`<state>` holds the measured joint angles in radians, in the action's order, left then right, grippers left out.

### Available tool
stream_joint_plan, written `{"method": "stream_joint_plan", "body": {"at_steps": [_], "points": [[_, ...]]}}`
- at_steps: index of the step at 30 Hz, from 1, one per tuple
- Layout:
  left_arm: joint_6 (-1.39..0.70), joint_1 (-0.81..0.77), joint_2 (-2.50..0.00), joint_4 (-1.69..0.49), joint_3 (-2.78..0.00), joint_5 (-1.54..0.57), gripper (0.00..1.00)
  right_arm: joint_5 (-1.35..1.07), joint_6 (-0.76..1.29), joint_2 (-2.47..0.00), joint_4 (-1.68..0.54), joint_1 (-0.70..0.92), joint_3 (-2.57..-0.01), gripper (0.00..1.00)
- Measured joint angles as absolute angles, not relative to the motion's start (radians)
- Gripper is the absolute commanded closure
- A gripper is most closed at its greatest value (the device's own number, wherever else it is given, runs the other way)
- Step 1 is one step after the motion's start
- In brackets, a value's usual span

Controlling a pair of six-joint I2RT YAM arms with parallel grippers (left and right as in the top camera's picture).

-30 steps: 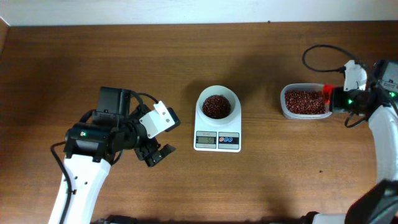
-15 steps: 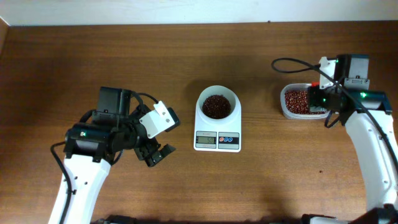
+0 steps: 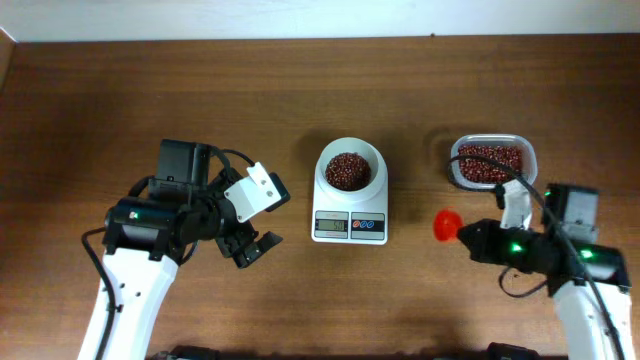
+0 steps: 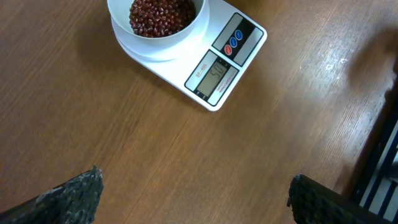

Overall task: Scoop and weigh 50g on scale
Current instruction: 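Move the scoop down beside the tub and release it on the table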

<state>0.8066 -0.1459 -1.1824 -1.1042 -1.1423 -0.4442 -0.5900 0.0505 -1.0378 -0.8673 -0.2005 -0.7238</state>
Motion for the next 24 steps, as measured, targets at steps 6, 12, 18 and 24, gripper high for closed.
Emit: {"method": "stream_joint_plan", "body": {"at_steps": [6,12,18,24], "points": [[0.807,-0.146,-1.182,-1.105,-1.142,-0.444,0.01,-0.598,0.156,-1.131,-0.647,-0.208,-0.595,0.96],[0.807,-0.146,-1.182,-1.106,-1.142,-0.444,0.01,-0.581,0.17,-1.232,-0.652,-0.271,-0.594,0.75],[0.807,-0.146,-1.182,-1.106,-1.142,-0.444,0.01,-0.543,0.183,-1.25,-0.682,-0.286,-0.591,0.49],[0.807,-0.146,-1.182,-1.106,-1.142,-0.444,0.01,-0.433,0.215,-1.25,-0.712,-0.302,-0.59,0.01]]}}
